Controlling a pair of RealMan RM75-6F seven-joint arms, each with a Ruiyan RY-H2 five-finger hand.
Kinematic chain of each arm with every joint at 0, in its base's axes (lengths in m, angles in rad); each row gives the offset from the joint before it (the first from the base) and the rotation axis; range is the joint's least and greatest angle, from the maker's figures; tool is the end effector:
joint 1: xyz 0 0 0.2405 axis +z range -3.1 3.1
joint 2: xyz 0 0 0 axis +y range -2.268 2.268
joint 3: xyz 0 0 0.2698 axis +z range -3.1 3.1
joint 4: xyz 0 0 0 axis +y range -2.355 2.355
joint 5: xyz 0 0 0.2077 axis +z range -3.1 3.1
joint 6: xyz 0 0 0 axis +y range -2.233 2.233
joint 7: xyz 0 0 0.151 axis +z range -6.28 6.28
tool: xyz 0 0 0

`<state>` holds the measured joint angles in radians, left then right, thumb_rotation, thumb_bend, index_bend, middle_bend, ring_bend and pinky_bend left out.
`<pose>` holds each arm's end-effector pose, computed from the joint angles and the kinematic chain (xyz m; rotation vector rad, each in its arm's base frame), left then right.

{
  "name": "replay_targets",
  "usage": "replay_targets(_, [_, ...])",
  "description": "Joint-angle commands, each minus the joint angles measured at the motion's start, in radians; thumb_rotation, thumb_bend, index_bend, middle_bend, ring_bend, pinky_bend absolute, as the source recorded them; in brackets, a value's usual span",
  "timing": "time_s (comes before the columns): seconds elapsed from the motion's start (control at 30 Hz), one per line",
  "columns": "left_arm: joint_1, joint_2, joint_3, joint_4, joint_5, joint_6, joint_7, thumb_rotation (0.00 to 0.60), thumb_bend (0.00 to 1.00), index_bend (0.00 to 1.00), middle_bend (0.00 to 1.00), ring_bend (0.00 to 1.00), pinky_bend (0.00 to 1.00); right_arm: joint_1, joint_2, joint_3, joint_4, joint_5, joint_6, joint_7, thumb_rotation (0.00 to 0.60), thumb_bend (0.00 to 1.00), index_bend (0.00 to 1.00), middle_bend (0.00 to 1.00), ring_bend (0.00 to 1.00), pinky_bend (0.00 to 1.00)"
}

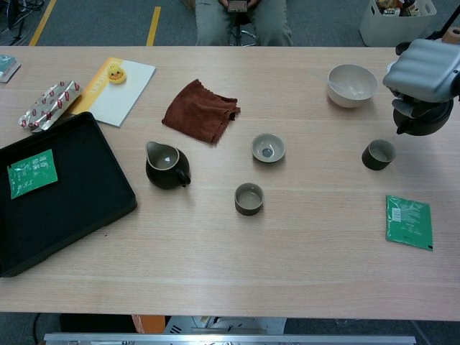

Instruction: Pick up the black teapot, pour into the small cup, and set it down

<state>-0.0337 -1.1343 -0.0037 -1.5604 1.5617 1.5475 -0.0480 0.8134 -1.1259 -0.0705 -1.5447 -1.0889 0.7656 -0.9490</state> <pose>-0.3315 0.1630 0.1652 -1.3933 -0.9078 -0.9186 -0.2463 -0.3628 0.0913 2.1309 -0.1234 0.0332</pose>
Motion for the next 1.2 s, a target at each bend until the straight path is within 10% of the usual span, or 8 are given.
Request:
replay_targets(0.03, [0.0,-0.001,0.0,0.002,0.0,0.0,-0.002,0.6,0.4,0.17,0.24,0.19,0.21,0.006,0.001,-0.006,-0.008,0.007,0.006,-0.015,0.457,0.52,0.86,0.78,0.7,0.17])
replay_targets(1.2, [0.007,-0.009,0.001,0.026,-0.002,0.004,-0.02,0.6,0.4,0.17,0.24,0.19,0.21,0.017,-0.026,-0.049,-0.017,0.035,0.064,-0.043,0.456,0.49,0.86,0.78,0.7,0.17])
